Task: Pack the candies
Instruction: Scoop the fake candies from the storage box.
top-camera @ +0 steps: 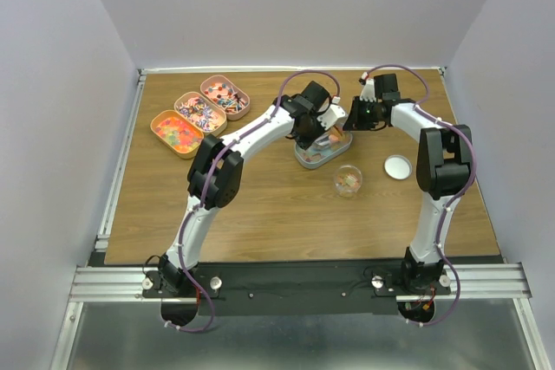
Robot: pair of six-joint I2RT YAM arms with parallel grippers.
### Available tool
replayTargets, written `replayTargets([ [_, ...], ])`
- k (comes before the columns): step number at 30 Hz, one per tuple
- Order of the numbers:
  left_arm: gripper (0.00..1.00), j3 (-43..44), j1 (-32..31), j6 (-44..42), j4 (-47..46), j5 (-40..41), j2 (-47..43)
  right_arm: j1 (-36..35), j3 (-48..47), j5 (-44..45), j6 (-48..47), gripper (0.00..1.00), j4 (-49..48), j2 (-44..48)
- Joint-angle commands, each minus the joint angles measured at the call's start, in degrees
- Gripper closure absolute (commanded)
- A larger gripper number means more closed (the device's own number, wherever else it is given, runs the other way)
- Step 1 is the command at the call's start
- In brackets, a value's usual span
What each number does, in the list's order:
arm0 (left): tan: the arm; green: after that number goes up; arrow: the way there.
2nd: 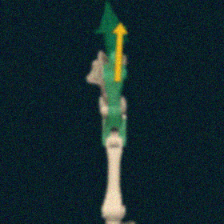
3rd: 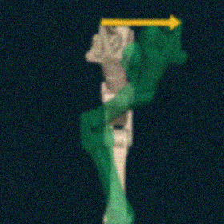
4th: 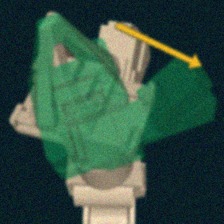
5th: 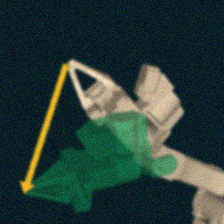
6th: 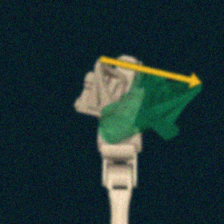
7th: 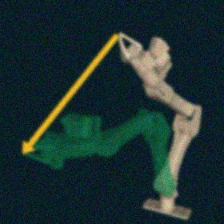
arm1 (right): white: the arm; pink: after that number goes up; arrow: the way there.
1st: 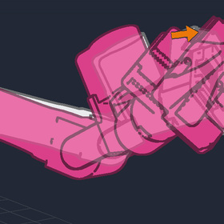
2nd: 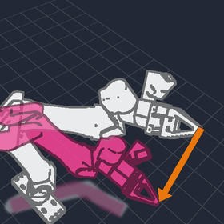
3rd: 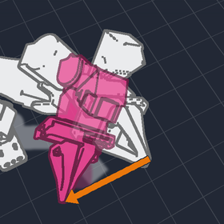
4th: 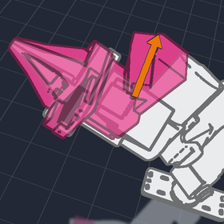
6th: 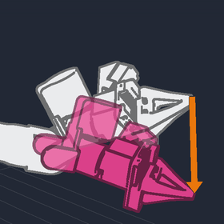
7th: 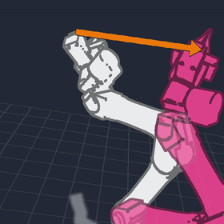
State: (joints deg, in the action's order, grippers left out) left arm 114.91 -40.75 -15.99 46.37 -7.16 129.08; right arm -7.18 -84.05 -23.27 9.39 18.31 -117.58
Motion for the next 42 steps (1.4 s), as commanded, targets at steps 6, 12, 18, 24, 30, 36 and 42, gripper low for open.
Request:
replayTargets([
  [6, 1.00, -0.39, -0.64, 1.31, -2.60, -4.18, 1.44, -0.20, -1.20, -2.04, 0.19, 0.85, 0.59, -1.51],
  [12, 1.00, -1.09, -0.56, 2.01, -4.36, -5.15, 1.88, -0.29, -1.12, -1.78, 0.11, 0.86, 0.59, -1.51],
  [18, 1.00, -4.87, -0.38, 2.80, -8.13, -5.67, 0.83, -0.29, -0.94, -1.96, 0.10, 0.87, 0.59, -1.51],
  [24, 1.00, -7.77, 0.23, 3.25, -10.68, -6.82, 0.30, -0.20, -0.76, -1.43, -0.07, 0.88, 0.68, -1.25],
  [30, 1.00, -10.58, 1.02, 3.51, -13.06, -7.61, -0.93, -0.20, -0.85, -0.90, -0.16, 0.88, 0.68, -1.25],
  [36, 1.00, -13.92, 1.55, 3.86, -16.66, -8.75, -3.04, -0.29, -0.85, -0.29, -0.25, 0.89, 0.68, -1.07],
  [42, 1.00, -17.96, 1.99, 4.30, -21.40, -8.57, -6.29, -0.20, -0.94, 1.56, -0.07, 0.89, 0.68, -0.90],
])
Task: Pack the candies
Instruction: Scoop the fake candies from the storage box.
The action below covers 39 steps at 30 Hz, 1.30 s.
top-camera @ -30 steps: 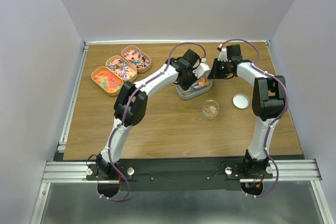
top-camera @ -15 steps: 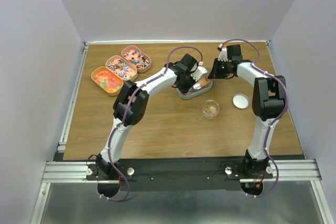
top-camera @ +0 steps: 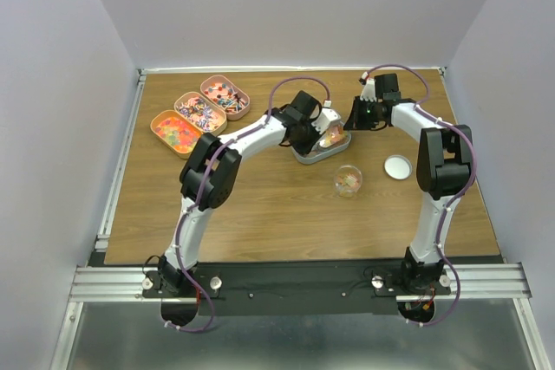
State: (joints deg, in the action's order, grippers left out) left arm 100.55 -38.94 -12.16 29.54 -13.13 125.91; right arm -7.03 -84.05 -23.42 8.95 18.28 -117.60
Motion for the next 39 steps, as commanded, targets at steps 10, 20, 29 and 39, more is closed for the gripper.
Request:
replayTargets([
  [10, 1.00, -5.63, 0.44, 1.62, -8.88, -3.84, -4.27, -0.27, -1.29, 0.92, 0.28, 0.88, 0.70, -0.96],
  [20, 1.00, -7.03, 0.44, 2.67, -13.00, -6.21, -4.00, -0.27, -1.64, -0.31, 0.45, 0.88, 0.70, -1.40],
  [29, 1.00, -9.57, 0.27, 3.64, -16.09, -6.65, -4.87, -0.36, -1.29, 0.57, 0.63, 0.89, 0.70, -1.05],
  [39, 1.00, -16.61, 0.35, 1.88, -21.44, -3.22, -10.33, -0.36, -1.29, 1.89, 0.02, 0.87, 0.70, -0.26],
])
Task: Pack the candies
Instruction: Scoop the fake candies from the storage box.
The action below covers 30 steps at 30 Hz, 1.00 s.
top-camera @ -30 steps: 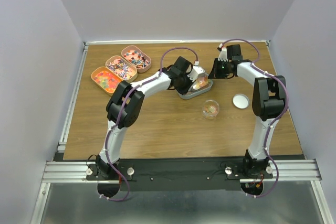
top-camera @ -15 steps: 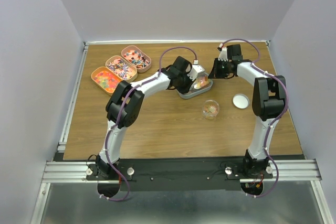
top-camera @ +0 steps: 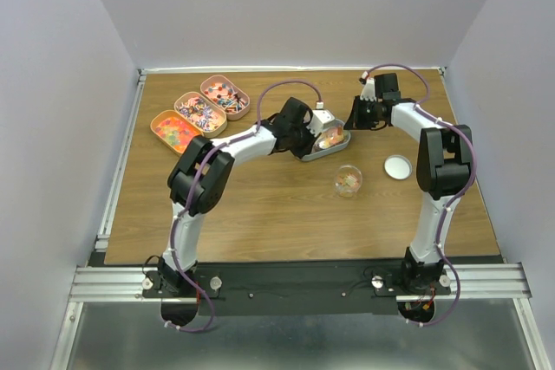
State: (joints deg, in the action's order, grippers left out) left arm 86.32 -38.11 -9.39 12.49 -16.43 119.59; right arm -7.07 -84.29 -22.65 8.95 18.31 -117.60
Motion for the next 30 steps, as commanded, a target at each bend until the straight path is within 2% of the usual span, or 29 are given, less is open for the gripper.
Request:
replayTargets([
  [1, 1.00, -2.91, -0.48, -0.98, -4.93, -0.01, -4.28, -0.23, -0.96, 1.30, 0.01, 0.86, 0.68, -0.17],
  [8, 1.00, -6.08, -0.39, -1.07, -8.71, 0.25, -6.56, -0.22, -1.14, 1.74, -0.25, 0.80, 0.68, 0.71],
  [11, 1.00, -6.69, -0.48, -1.07, -9.50, 0.17, -6.82, -0.31, -1.05, 1.91, -0.42, 0.72, 0.77, 1.32],
  [12, 1.00, -7.22, -0.48, -1.07, -10.03, 0.25, -7.00, -0.31, -1.05, 1.91, -0.34, 0.64, 0.77, 1.41],
  [15, 1.00, -8.18, -0.48, -1.25, -10.99, 0.08, -7.70, -0.31, -0.88, 2.09, -0.51, 0.54, 0.77, 1.76],
  [18, 1.00, -8.98, -0.39, -1.42, -11.52, 0.25, -8.41, -0.31, -0.87, 2.00, -0.43, 0.48, 0.77, 2.29],
  [30, 1.00, -9.95, -0.04, -1.16, -12.23, 0.08, -9.73, -0.23, -0.17, -0.37, -1.04, 0.43, 1.20, 5.71],
])
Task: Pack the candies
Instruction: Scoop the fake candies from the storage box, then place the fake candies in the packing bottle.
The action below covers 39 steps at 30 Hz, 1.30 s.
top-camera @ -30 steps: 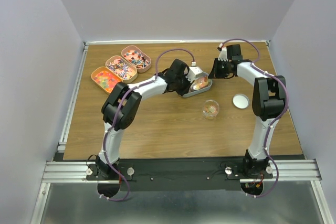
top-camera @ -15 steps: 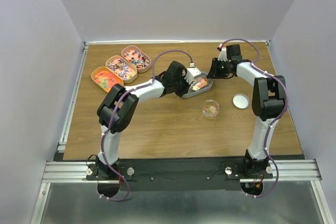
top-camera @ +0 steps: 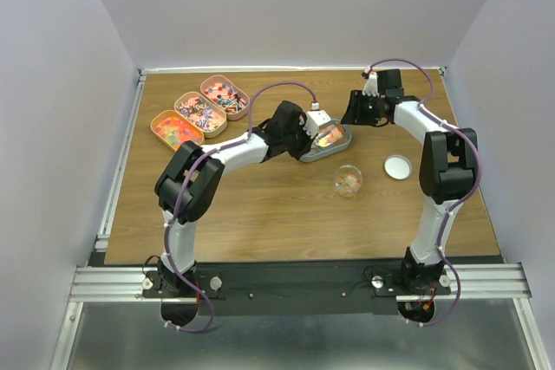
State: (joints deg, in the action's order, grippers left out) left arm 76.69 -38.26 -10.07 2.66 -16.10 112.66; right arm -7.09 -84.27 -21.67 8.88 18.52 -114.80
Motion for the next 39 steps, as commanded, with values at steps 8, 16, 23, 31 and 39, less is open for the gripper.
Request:
replayTargets([
  [8, 1.00, -1.45, 0.20, -0.39, -4.94, -0.42, -4.73, -0.29, 0.51, -2.06, -1.06, 0.43, 2.04, 4.76],
  [16, 1.00, -5.32, 0.20, -1.18, -6.26, -1.22, -9.03, -0.20, 0.42, -1.62, 0.08, 0.39, 3.53, 11.61],
  [23, 1.00, -7.60, 0.20, -2.42, -2.75, -2.36, -13.77, -0.29, 3.48, 0.75, 1.22, 0.33, 4.85, 19.17],
  [31, 1.00, -12.52, -1.02, -9.27, 6.39, -6.49, -20.19, -0.29, 13.14, 4.00, 5.44, 0.32, 4.59, 25.77],
  [39, 1.00, -12.88, -9.45, -12.08, 16.93, -1.40, -23.36, -0.20, 20.98, 6.99, 7.55, 0.32, 3.63, 33.06],
])
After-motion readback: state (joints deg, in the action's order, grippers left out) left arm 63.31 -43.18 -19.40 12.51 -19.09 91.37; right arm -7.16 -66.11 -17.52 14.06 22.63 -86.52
